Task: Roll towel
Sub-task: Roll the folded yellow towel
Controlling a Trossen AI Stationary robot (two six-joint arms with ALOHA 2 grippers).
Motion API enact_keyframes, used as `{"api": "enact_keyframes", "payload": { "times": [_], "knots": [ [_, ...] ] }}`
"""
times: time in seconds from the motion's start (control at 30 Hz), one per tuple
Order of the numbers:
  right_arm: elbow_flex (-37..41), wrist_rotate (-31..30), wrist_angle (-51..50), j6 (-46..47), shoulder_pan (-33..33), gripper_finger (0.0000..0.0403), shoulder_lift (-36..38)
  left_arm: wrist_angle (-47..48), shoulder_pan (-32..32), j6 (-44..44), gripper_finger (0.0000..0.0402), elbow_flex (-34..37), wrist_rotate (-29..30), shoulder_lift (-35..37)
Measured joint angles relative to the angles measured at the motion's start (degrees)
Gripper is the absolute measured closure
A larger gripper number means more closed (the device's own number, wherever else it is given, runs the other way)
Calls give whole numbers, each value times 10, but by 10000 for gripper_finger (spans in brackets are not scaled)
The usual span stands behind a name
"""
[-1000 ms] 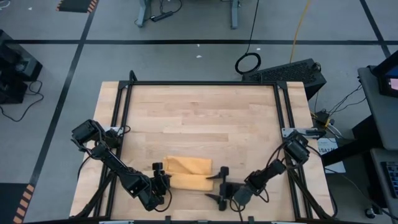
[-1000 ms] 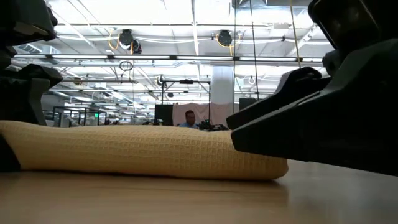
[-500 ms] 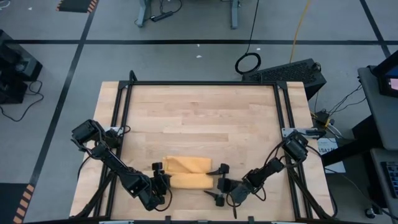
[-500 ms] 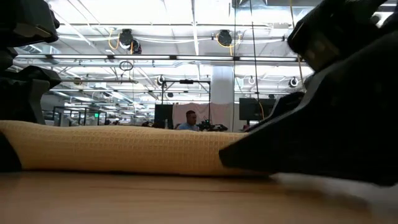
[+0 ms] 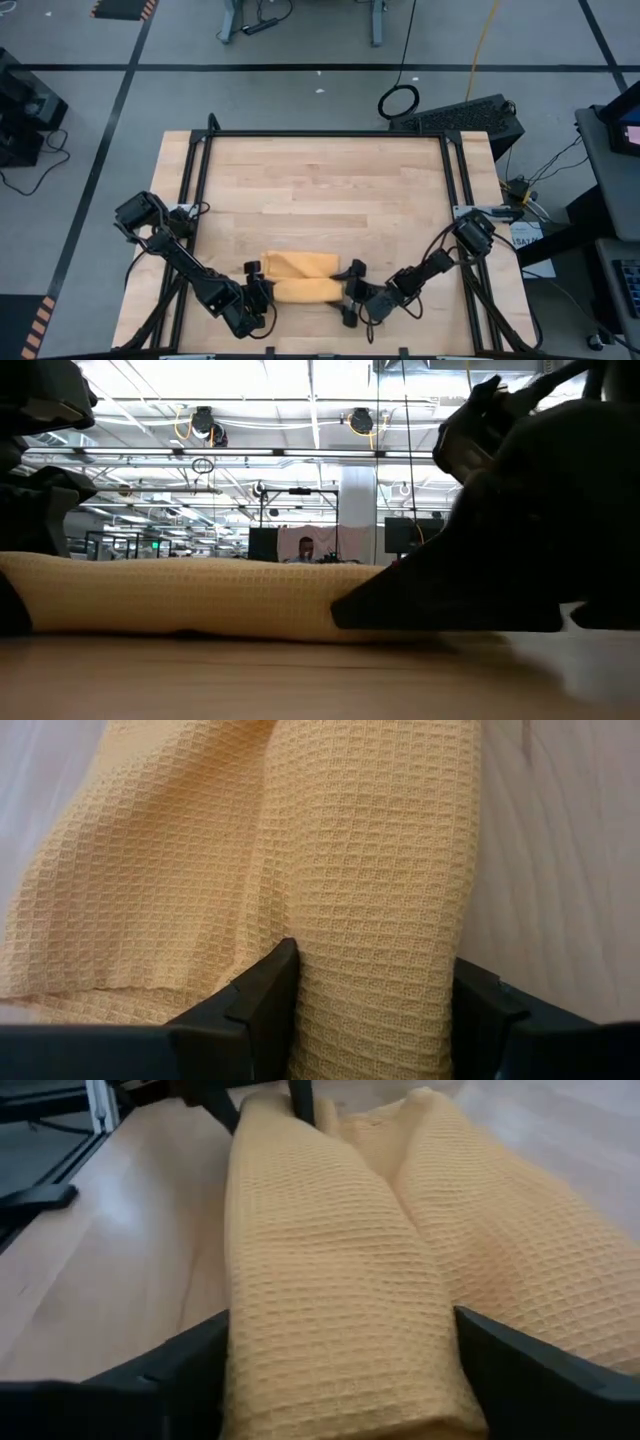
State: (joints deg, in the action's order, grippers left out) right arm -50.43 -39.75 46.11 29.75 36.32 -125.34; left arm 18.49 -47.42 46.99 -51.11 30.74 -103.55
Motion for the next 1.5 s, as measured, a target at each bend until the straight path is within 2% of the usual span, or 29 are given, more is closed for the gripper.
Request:
{"api": "enact_keyframes", "payload": {
  "times": [0.33,0.7,0.87,1.1,1.23,1.37,1.5],
  "knots": [
    [0,10,-4,-2,-3,198,0,16,0,37,207,0,-1,9],
    [0,32,3,16,-8,296,-1,51,-4,35,207,0,-9,74],
    [0,39,4,20,-10,320,-1,74,-23,34,207,0,0,112],
    [0,40,7,25,-10,329,-1,120,-86,73,207,0,73,140],
    [0,39,7,34,-11,329,0,101,-106,110,204,0,134,133],
    [0,39,7,52,-15,329,4,24,-126,60,164,0,164,101],
    [1,57,2,68,-21,330,15,-20,-136,21,92,0,205,56]
  ]
}}
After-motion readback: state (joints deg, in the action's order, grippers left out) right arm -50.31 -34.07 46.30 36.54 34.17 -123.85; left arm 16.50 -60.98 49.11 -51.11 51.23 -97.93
